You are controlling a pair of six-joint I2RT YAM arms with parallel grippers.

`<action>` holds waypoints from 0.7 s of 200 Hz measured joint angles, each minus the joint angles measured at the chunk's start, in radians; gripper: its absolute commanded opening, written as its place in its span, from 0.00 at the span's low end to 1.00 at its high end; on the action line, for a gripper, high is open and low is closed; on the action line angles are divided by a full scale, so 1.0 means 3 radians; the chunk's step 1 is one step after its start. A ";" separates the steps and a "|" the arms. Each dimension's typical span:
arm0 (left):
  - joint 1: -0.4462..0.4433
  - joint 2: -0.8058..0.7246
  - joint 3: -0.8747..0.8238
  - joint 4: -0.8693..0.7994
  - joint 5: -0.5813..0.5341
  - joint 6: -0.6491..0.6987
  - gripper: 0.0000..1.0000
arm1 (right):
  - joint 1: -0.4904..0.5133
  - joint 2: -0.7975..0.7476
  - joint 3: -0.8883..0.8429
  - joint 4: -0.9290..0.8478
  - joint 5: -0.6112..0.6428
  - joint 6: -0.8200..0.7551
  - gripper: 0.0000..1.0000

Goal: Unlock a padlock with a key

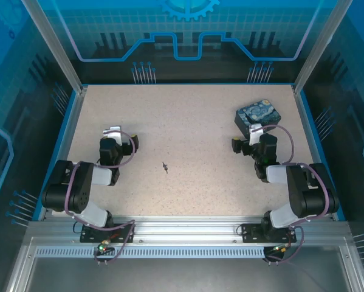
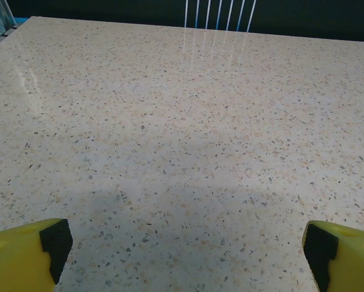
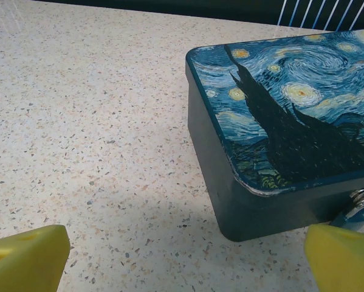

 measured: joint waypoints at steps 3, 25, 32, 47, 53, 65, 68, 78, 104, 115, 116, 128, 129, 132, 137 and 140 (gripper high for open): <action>-0.0001 0.0001 0.0000 0.0000 0.0000 0.0000 0.99 | 0.0000 0.0000 0.0000 0.0000 0.0001 0.0000 1.00; -0.0001 0.0000 0.0000 0.0000 0.0000 -0.0010 0.99 | 0.0000 0.0000 0.0000 0.0000 0.0001 0.0000 1.00; -0.0001 0.0001 0.0000 0.0000 0.0000 -0.0010 0.99 | 0.0000 0.0000 0.0000 0.0000 0.0001 0.0000 1.00; 0.0000 0.0000 0.0000 0.0000 0.0000 -0.0010 0.99 | 0.0000 0.0000 0.0000 0.0000 0.0001 0.0000 1.00; -0.0001 0.0000 0.0000 -0.0001 0.0000 -0.0010 0.99 | 0.0000 0.0000 0.0000 0.0000 0.0001 0.0000 1.00; -0.0001 0.0000 0.0000 -0.0005 0.0000 -0.0010 0.99 | 0.0000 0.0000 0.0000 0.0000 0.0001 0.0000 1.00; -0.0001 0.0001 0.0001 -0.0005 0.0000 -0.0010 0.99 | 0.0000 0.0000 0.0000 0.0000 0.0001 0.0000 1.00; -0.0001 0.0000 0.0001 -0.0009 0.0001 -0.0009 0.99 | 0.0000 0.0000 0.0000 0.0000 0.0001 0.0000 1.00; -0.0001 0.0001 0.0008 -0.0027 0.0003 -0.0004 0.99 | 0.0000 0.0000 0.0000 0.0000 0.0000 0.0000 1.00; -0.0001 0.0000 0.0015 -0.0039 0.0003 0.0004 0.99 | 0.0000 0.0000 0.0000 0.0000 0.0000 0.0000 1.00; -0.0001 0.0000 0.0017 -0.0041 0.0003 0.0004 0.99 | 0.0000 0.0000 0.0000 0.0000 0.0000 0.0000 1.00; -0.0001 0.0000 0.0027 -0.0050 0.0004 0.0004 0.99 | 0.0000 0.0000 0.0000 0.0000 0.0000 0.0000 1.00; -0.0001 0.0000 0.0027 -0.0051 0.0004 0.0004 0.99 | 0.0000 0.0000 0.0000 0.0000 0.0000 0.0000 1.00; -0.0001 0.0001 0.0029 -0.0051 0.0004 0.0004 0.99 | 0.0000 0.0000 0.0000 0.0000 0.0000 0.0000 1.00; -0.0001 0.0000 0.0029 -0.0052 0.0005 0.0004 0.99 | 0.0000 0.0000 0.0000 0.0000 0.0000 0.0000 1.00; -0.0001 0.0001 0.0029 -0.0052 0.0004 0.0004 0.99 | 0.0000 0.0000 0.0000 0.0000 -0.0001 0.0000 1.00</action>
